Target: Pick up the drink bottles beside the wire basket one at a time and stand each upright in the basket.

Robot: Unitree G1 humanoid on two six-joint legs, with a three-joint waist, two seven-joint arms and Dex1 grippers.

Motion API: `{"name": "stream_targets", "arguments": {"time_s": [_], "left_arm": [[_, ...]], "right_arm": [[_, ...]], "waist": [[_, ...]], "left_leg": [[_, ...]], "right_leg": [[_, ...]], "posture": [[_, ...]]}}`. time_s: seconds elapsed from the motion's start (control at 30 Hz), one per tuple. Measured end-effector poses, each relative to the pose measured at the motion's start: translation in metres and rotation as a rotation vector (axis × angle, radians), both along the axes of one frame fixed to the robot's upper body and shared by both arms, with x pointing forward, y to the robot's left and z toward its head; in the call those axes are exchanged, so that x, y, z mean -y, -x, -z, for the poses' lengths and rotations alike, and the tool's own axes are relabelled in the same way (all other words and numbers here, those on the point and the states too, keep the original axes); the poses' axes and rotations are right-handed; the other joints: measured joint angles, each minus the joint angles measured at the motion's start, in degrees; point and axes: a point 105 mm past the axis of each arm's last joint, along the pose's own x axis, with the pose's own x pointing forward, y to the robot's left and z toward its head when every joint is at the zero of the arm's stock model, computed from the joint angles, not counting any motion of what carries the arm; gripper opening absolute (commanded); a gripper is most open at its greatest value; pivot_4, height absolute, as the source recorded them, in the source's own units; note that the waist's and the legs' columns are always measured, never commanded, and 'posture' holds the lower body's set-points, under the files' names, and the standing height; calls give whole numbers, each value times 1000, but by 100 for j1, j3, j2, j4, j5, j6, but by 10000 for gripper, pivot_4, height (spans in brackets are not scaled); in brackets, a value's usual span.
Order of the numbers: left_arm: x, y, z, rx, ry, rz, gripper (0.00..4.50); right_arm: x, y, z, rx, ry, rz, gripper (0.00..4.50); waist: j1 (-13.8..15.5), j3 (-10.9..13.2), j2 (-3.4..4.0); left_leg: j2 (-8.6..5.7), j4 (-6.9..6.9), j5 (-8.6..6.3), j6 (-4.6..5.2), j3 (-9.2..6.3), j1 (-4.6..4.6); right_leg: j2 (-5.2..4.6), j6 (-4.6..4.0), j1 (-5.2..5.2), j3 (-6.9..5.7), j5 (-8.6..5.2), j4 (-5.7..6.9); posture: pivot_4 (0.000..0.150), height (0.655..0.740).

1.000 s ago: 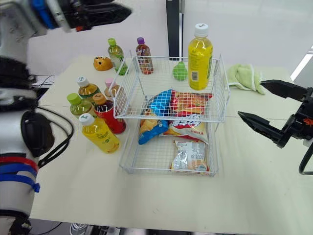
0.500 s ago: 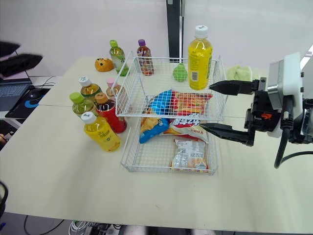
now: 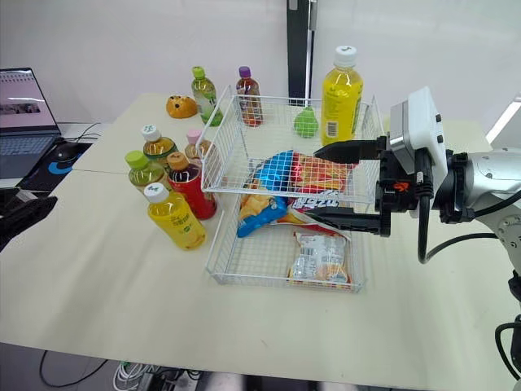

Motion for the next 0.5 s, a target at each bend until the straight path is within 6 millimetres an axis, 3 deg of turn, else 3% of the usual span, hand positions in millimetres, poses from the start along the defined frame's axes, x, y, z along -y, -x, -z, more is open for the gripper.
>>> {"name": "stream_targets", "arguments": {"time_s": [0.27, 0.5], "left_arm": [[31, -15, 15, 42, 38, -8, 44762], [48, -25, 8, 94, 27, 12, 44762]], "right_arm": [[-1, 1, 1, 6, -4, -26, 45000], [0, -1, 3, 9, 2, -23, 45000]], "waist": [[-36, 0, 0], [-21, 0, 0]], "left_leg": [[-1, -2, 0, -1, -6, 1], [-4, -3, 0, 0, -10, 0]], "right_leg": [[1, 0, 1, 0, 0, 1], [1, 0, 3, -1, 0, 0]], "posture": [[1500, 7155], [1500, 7155]]}}
